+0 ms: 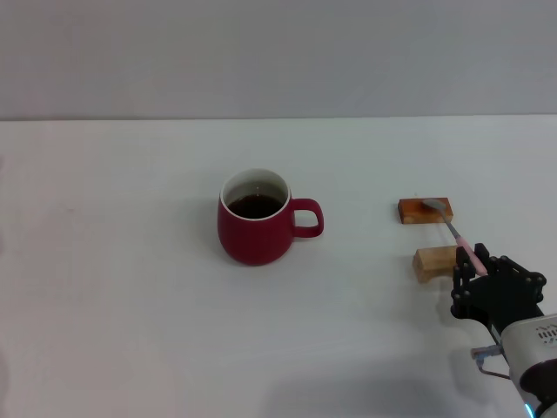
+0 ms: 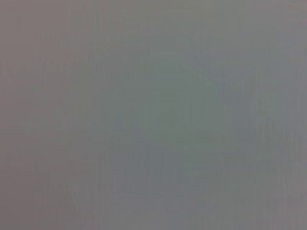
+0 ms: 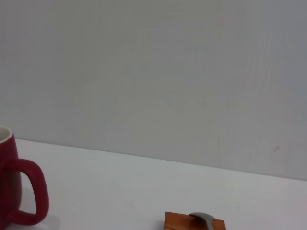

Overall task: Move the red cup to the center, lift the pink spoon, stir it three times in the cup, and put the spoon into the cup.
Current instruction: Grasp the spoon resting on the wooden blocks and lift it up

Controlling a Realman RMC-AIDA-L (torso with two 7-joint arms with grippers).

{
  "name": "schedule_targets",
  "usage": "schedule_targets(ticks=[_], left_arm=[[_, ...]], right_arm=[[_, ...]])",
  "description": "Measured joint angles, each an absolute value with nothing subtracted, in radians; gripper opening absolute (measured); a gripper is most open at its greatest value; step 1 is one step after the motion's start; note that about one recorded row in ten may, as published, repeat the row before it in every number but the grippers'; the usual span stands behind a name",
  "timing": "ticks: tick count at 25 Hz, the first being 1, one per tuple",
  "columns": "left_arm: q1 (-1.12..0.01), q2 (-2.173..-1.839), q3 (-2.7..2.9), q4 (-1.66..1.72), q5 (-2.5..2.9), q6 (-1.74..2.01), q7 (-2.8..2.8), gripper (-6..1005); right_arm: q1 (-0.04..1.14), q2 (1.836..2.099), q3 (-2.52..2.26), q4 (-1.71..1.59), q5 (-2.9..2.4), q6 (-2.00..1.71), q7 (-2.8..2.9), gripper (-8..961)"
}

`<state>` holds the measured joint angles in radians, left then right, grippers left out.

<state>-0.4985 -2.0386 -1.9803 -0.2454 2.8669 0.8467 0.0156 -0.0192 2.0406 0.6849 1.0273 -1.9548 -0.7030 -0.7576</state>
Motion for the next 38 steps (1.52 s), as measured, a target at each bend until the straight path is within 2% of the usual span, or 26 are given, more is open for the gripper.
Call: schedule_targets(ticks=[18, 38], left_arm=[[-0.507, -2.036, -1.980, -0.241, 2.867, 0.840, 0.015, 844], [-0.506, -2.034, -1.982, -0.233, 2.867, 0.836, 0.000, 844]], right_arm=[[-0.012, 2.061, 0.724, 1.028, -1.959, -0.695, -0.834, 159], [0.016, 2.063, 0.752, 1.054, -1.959, -0.698, -0.887, 154]])
